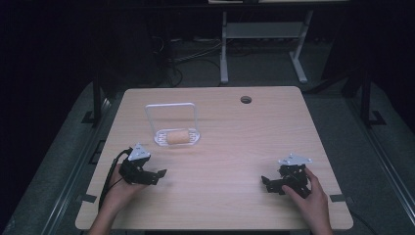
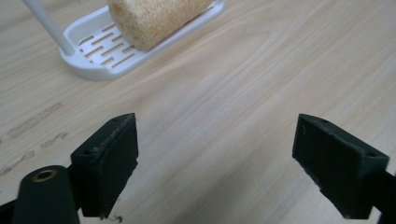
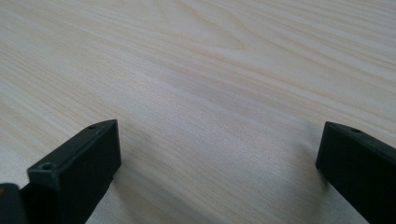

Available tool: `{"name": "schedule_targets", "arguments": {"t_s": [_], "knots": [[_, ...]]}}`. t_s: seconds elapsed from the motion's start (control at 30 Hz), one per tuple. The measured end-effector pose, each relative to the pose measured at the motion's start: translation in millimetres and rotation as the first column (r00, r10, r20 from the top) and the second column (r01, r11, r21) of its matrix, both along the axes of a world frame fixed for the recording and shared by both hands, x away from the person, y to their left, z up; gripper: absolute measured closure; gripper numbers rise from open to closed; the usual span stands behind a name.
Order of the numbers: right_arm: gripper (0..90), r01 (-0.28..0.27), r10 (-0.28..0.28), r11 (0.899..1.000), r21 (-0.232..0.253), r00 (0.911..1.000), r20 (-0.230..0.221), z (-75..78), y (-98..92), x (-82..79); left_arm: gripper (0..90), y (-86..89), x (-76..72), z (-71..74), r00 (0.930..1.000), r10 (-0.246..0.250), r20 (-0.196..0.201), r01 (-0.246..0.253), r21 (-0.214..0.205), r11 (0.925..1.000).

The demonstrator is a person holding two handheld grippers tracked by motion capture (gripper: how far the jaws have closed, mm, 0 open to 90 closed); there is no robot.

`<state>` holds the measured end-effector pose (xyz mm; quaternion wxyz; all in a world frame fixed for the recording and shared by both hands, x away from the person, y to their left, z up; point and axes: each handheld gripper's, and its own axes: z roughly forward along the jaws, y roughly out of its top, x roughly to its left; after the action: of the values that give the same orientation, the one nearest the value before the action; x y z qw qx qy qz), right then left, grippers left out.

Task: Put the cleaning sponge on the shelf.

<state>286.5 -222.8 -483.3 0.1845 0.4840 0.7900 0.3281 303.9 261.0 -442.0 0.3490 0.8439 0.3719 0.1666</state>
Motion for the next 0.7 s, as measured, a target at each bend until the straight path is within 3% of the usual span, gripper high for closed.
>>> {"name": "schedule_targets", "arguments": {"t_s": [0.27, 0.57, 0.7], "knots": [[0.0, 0.0, 0.0, 1.0, 0.0, 1.0, 0.0, 0.0, 0.0, 0.0, 13.1, 4.5, -14.8, -10.3, 1.0, 0.002, 0.002, -0.002, 0.024, 0.9997], [0.0, 0.0, 0.0, 1.0, 0.002, 1.0, -0.001, 0.0, 0.1, -0.1, 13.1, 15.5, -27.3, -25.9, 0.9997, 0.009, -0.024, -0.008, 0.044, 0.999], [0.0, 0.0, 0.0, 1.0, 0.002, 1.0, 0.0, 0.0, 0.1, -0.1, 13.0, 19.2, -29.4, -28.3, 0.9996, 0.012, -0.024, -0.012, 0.024, 0.9996]]}}
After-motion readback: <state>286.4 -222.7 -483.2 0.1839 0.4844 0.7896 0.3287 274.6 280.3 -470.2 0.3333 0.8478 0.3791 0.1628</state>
